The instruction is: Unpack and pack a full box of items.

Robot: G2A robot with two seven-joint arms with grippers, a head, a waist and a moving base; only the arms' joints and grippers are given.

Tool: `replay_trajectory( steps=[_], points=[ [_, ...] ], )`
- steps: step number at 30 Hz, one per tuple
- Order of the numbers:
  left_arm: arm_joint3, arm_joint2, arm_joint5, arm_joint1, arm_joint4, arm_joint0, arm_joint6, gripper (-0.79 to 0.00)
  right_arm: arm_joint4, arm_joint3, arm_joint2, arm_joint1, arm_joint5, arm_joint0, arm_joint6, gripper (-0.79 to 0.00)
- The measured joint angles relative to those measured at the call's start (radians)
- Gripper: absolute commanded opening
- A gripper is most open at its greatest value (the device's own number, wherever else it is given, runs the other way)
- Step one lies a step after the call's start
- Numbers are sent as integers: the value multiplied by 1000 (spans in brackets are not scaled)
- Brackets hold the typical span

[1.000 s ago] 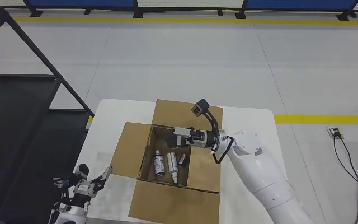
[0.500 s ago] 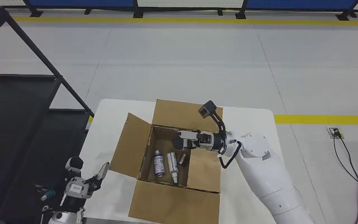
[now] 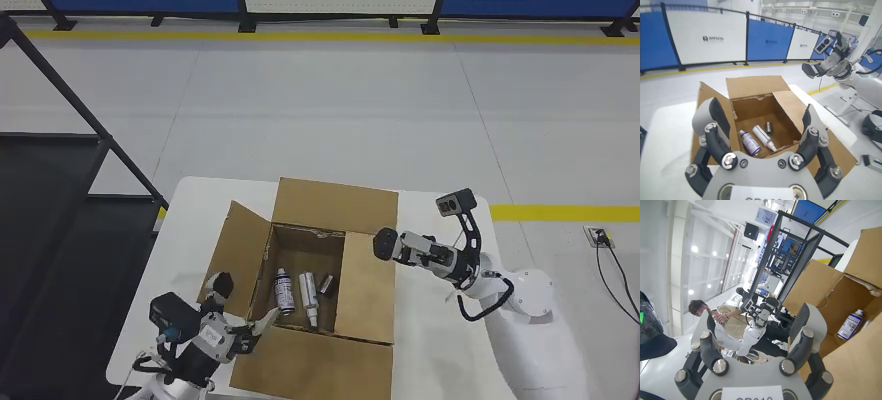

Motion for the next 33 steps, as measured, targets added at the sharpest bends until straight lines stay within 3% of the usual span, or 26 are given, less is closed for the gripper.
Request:
replay_trajectory(
  steps=[4,9,17,21,25,33],
  points=[
    [111,124,26,-13,-107,-190,-187,0,39,-7,84,17,-20,-73,18,0],
    [218,206,32,-21,-216,-339,-387,0,26,-10,125,28,-14,-109,22,0],
    [218,205,33,-21,-216,-337,-383,0,27,-10,124,27,-14,-108,22,0],
    [262,218,40,-23,-246,-343,-407,0,44,-42,111,28,-12,-132,-7,0],
    [331,260,27,-28,-339,-415,-523,0,66,-61,126,34,-21,-155,-6,0],
    [502,362,-6,-50,-514,-571,-633,0,112,-49,172,47,-38,-186,-28,0]
  ],
)
